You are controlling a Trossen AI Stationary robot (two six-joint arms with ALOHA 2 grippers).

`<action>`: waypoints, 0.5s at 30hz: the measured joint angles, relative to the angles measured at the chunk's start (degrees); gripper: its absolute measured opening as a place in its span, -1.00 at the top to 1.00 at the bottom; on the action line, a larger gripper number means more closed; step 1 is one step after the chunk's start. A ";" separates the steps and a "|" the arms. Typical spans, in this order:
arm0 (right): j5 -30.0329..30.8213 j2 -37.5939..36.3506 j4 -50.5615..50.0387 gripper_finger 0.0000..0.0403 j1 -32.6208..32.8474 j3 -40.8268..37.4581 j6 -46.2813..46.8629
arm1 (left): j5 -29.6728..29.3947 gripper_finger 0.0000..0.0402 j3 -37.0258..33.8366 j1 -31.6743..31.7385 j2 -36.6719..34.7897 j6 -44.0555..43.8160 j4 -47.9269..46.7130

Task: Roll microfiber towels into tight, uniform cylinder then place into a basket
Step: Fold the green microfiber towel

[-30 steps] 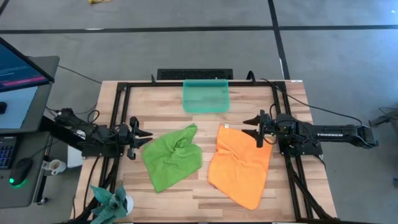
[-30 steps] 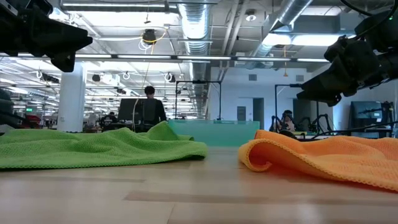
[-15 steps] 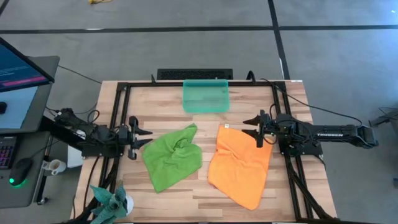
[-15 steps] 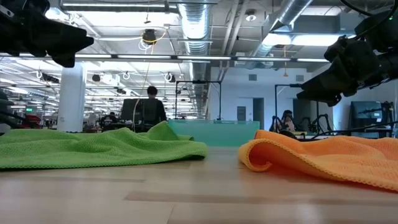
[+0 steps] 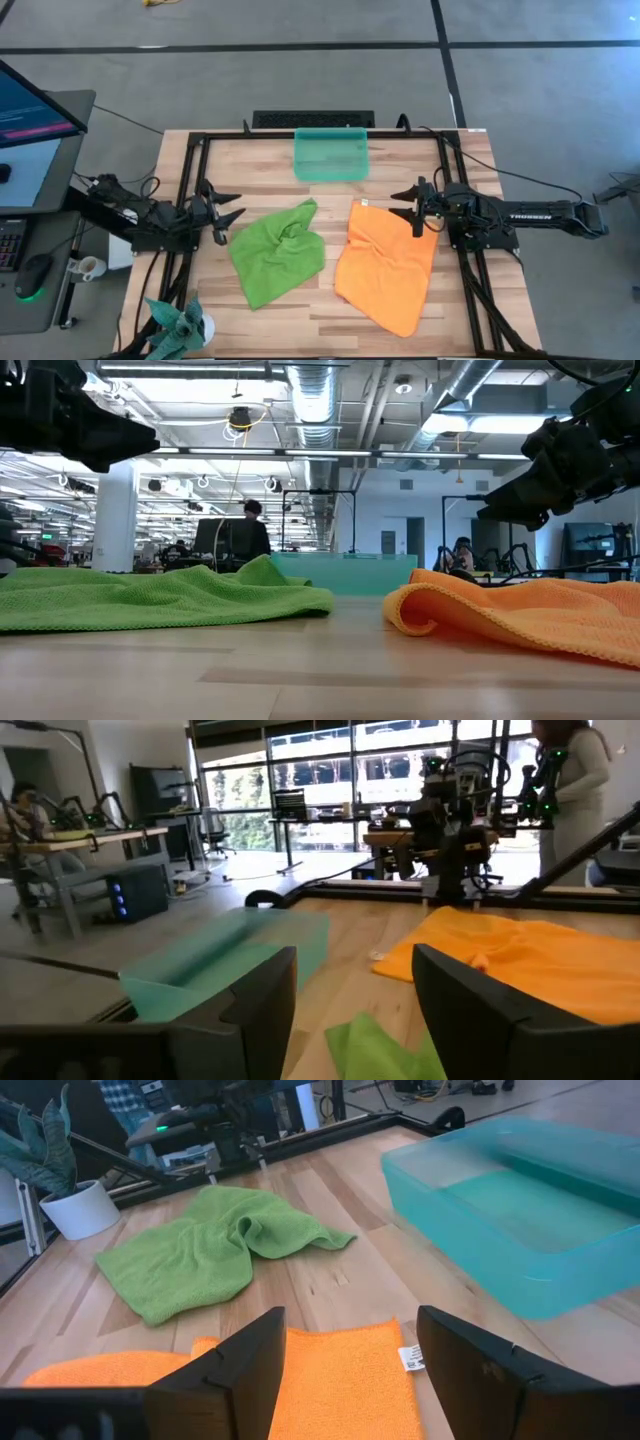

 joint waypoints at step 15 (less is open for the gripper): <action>0.00 -0.01 0.00 -0.24 0.00 -0.02 0.02 | 10.15 0.03 0.00 -0.02 0.00 -7.82 0.33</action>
